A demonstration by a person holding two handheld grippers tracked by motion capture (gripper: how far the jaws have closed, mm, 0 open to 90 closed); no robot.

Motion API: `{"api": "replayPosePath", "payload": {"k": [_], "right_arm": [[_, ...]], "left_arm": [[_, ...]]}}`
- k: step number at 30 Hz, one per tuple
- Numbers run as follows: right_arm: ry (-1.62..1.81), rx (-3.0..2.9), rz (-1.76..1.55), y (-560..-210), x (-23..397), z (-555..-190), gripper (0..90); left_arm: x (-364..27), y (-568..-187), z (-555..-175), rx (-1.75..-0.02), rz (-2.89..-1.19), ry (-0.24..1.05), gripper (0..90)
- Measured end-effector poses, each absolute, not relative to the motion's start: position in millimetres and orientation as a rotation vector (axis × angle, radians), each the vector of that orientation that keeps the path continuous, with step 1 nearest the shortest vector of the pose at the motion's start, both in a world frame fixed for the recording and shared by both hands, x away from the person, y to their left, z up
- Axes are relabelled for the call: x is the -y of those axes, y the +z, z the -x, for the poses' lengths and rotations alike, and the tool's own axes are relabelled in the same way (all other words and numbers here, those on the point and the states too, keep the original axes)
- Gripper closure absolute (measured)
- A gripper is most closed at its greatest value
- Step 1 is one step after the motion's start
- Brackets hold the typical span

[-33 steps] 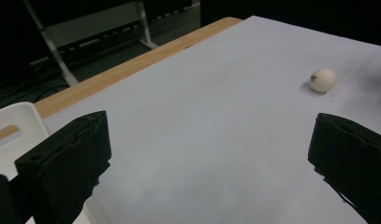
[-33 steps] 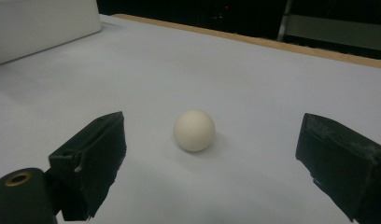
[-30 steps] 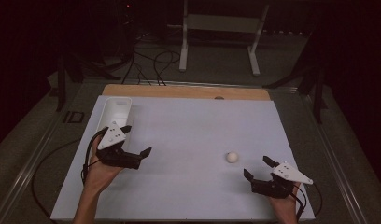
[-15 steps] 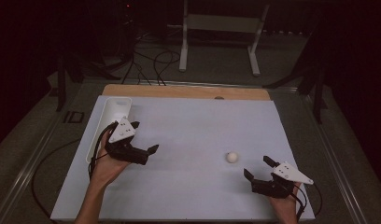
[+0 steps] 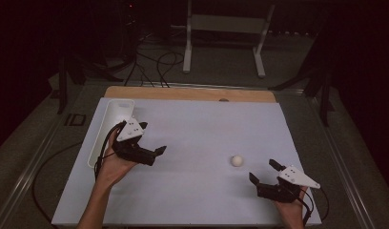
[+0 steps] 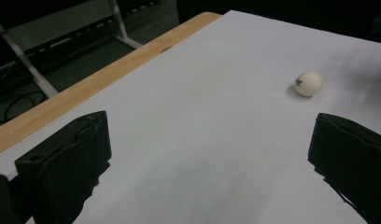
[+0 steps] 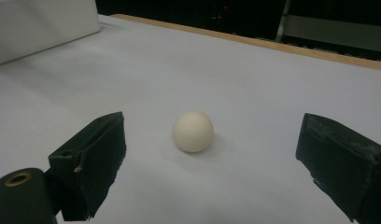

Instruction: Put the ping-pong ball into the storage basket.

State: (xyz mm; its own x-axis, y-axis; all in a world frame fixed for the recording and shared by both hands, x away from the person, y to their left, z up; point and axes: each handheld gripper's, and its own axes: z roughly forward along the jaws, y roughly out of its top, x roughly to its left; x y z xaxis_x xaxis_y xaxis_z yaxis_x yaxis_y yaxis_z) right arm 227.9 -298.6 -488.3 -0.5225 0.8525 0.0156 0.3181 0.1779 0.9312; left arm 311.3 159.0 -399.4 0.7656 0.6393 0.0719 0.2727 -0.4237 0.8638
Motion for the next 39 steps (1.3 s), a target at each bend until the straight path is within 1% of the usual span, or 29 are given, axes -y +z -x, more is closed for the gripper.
{"api": "replayPosePath", "payload": {"k": [39], "right_arm": [[1.330, -1.949, -1.091, -487.8, 298.3, -227.8, 8.0]], "left_arm": [[-112.3, -387.3, -338.9, -0.601, -2.126, 0.447, 0.0]]}}
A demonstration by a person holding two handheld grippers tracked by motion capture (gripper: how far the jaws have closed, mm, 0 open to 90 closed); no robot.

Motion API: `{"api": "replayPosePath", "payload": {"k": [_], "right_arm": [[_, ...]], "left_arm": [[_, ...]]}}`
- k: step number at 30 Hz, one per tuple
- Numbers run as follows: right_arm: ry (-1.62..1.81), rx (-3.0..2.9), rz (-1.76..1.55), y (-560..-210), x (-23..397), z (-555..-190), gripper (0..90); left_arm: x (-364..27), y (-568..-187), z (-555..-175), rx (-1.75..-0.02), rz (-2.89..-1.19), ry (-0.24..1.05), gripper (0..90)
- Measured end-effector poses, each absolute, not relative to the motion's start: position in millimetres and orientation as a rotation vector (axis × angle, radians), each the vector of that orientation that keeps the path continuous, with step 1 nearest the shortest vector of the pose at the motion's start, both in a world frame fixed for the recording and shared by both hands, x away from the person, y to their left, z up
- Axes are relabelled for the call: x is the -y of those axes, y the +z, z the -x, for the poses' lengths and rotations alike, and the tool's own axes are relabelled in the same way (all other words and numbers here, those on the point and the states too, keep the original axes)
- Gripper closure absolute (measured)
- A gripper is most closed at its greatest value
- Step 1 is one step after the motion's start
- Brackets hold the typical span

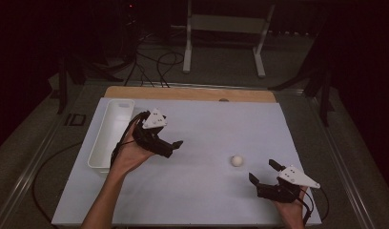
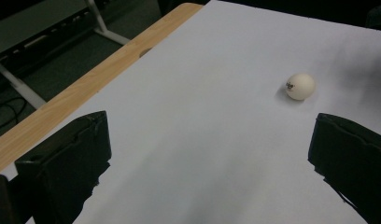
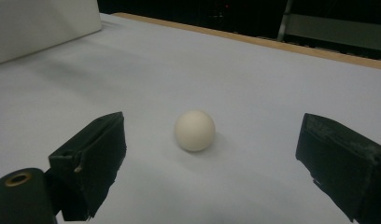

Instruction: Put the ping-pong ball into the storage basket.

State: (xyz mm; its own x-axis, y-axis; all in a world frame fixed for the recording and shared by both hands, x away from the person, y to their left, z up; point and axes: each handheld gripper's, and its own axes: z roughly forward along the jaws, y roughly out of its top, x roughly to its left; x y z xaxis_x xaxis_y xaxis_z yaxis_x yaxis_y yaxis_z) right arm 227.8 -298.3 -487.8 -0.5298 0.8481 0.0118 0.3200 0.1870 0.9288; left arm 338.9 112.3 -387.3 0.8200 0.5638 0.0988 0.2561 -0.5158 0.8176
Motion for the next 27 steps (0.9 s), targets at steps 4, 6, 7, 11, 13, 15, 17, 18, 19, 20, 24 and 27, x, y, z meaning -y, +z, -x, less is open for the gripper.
{"api": "replayPosePath", "payload": {"k": [4, 6, 7, 11, 13, 15, 17, 18, 19, 20, 24, 27], "right_arm": [[1.330, -1.949, -1.091, -487.9, 298.3, -227.8, 8.0], [1.328, -1.952, -1.093, -488.0, 298.3, -227.9, 8.0], [1.327, -1.951, -1.092, -488.2, 298.1, -228.0, 8.0], [1.328, -1.954, -1.089, -488.4, 297.9, -228.1, 8.0], [1.324, -1.956, -1.090, -488.7, 297.7, -228.3, 8.0], [1.326, -1.955, -1.087, -488.6, 297.8, -228.4, 8.0], [1.326, -1.955, -1.086, -488.6, 297.8, -228.4, 8.0], [1.324, -1.956, -1.088, -488.6, 297.8, -228.3, 8.0], [1.324, -1.956, -1.088, -488.7, 297.9, -228.4, 8.0], [1.325, -1.956, -1.087, -488.7, 298.0, -228.4, 8.0], [1.325, -1.957, -1.090, -488.5, 297.9, -228.4, 8.0], [1.327, -1.958, -1.089, -488.6, 297.9, -228.6, 8.0]], "left_arm": [[-108.8, -387.3, -341.9, -0.594, -2.137, 0.440, 0.0], [-107.7, -387.0, -343.7, -0.592, -2.138, 0.432, 0.0], [-107.3, -386.9, -344.0, -0.593, -2.139, 0.430, 0.1], [-105.5, -387.0, -344.9, -0.590, -2.147, 0.429, 0.0], [-103.1, -386.7, -346.3, -0.588, -2.152, 0.423, 0.0], [-101.7, -386.4, -347.4, -0.585, -2.157, 0.421, 0.0], [-100.0, -385.8, -348.3, -0.583, -2.160, 0.420, 0.0], [-99.2, -385.4, -348.6, -0.582, -2.160, 0.417, 0.0], [-98.3, -385.0, -349.0, -0.577, -2.162, 0.418, 0.0], [-97.5, -384.6, -349.3, -0.575, -2.164, 0.418, 0.0], [-93.9, -383.0, -351.0, -0.566, -2.172, 0.418, 0.0], [-91.3, -382.1, -352.3, -0.563, -2.173, 0.415, 0.0]]}}
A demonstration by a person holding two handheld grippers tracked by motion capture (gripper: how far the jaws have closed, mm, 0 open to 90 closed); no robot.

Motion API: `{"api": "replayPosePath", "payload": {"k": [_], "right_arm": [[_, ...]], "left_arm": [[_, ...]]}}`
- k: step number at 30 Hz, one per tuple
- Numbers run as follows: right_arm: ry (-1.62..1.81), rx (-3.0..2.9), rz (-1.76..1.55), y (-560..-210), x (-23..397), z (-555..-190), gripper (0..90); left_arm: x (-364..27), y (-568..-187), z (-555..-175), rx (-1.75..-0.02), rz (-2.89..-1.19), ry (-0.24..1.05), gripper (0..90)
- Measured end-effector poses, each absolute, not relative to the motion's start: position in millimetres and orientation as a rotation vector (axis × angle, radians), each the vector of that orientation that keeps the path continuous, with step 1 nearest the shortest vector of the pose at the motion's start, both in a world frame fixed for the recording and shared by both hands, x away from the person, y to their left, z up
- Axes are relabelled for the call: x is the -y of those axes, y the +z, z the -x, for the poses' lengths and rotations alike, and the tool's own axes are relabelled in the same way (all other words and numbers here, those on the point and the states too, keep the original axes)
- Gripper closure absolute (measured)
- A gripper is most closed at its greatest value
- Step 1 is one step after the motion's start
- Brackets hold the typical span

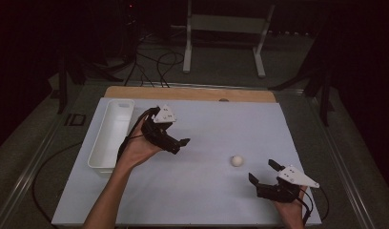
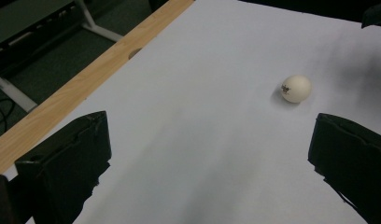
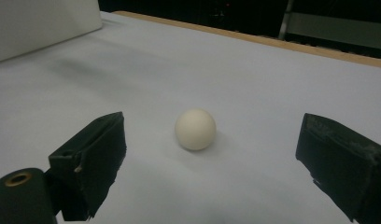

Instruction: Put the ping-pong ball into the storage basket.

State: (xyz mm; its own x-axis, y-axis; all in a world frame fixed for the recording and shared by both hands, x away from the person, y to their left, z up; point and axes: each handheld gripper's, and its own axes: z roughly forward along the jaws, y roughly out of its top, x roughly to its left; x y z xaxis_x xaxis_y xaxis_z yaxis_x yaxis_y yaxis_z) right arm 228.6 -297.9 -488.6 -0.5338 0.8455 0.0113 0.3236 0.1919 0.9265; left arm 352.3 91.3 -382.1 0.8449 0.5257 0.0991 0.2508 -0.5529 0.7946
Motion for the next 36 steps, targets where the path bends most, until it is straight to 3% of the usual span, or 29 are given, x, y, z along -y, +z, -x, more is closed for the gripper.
{"api": "replayPosePath", "payload": {"k": [36], "right_arm": [[1.328, -1.953, -1.089, -488.2, 299.1, -228.4, 8.0]], "left_arm": [[-51.5, -378.0, -362.2, -0.482, -2.259, 0.396, 0.0]]}}
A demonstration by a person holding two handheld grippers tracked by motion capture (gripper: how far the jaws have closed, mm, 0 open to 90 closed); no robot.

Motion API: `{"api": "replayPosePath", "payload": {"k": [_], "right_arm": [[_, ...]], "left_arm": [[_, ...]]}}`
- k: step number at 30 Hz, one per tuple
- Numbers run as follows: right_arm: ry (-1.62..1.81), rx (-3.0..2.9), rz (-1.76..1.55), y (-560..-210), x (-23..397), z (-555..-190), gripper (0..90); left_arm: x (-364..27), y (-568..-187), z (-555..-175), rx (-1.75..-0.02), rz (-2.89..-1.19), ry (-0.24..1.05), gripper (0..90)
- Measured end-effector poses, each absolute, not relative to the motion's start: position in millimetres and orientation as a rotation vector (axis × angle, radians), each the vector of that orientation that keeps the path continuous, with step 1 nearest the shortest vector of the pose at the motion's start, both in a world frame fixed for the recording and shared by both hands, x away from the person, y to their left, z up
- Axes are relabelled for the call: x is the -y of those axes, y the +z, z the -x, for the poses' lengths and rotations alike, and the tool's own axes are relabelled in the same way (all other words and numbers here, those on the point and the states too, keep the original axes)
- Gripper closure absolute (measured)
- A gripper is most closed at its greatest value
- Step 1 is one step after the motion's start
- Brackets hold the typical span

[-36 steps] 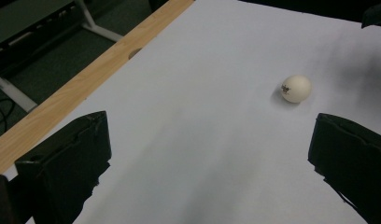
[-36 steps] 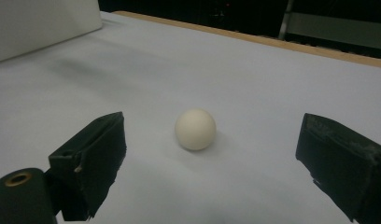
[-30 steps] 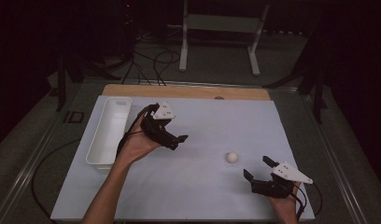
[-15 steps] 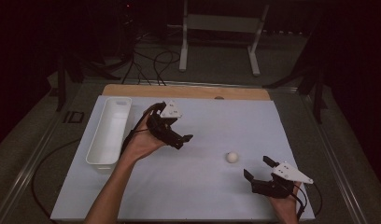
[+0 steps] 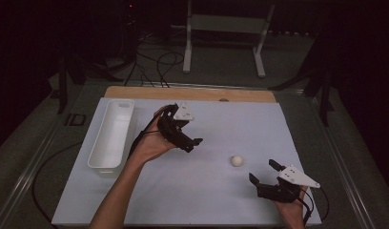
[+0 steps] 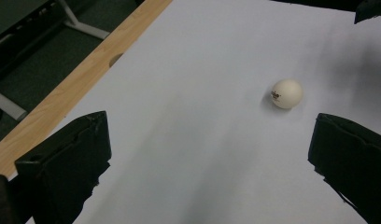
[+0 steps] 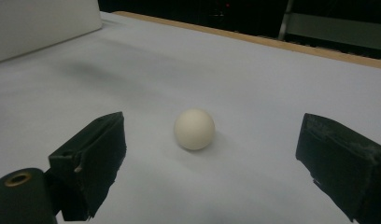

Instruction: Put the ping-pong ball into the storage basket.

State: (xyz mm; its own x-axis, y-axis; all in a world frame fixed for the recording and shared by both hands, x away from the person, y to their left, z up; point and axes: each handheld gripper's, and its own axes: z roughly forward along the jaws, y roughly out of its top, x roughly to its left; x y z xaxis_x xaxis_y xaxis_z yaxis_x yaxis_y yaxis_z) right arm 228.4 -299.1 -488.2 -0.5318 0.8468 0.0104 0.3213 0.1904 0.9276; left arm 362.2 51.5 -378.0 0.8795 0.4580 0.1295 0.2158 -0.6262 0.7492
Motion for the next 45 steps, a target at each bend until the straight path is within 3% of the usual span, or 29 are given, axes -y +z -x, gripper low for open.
{"api": "replayPosePath", "payload": {"k": [45], "right_arm": [[1.332, -1.949, -1.095, -488.1, 302.0, -228.7, 8.0]], "left_arm": [[-16.3, -388.4, -373.4, -0.316, -2.373, 0.287, 0.0]]}}
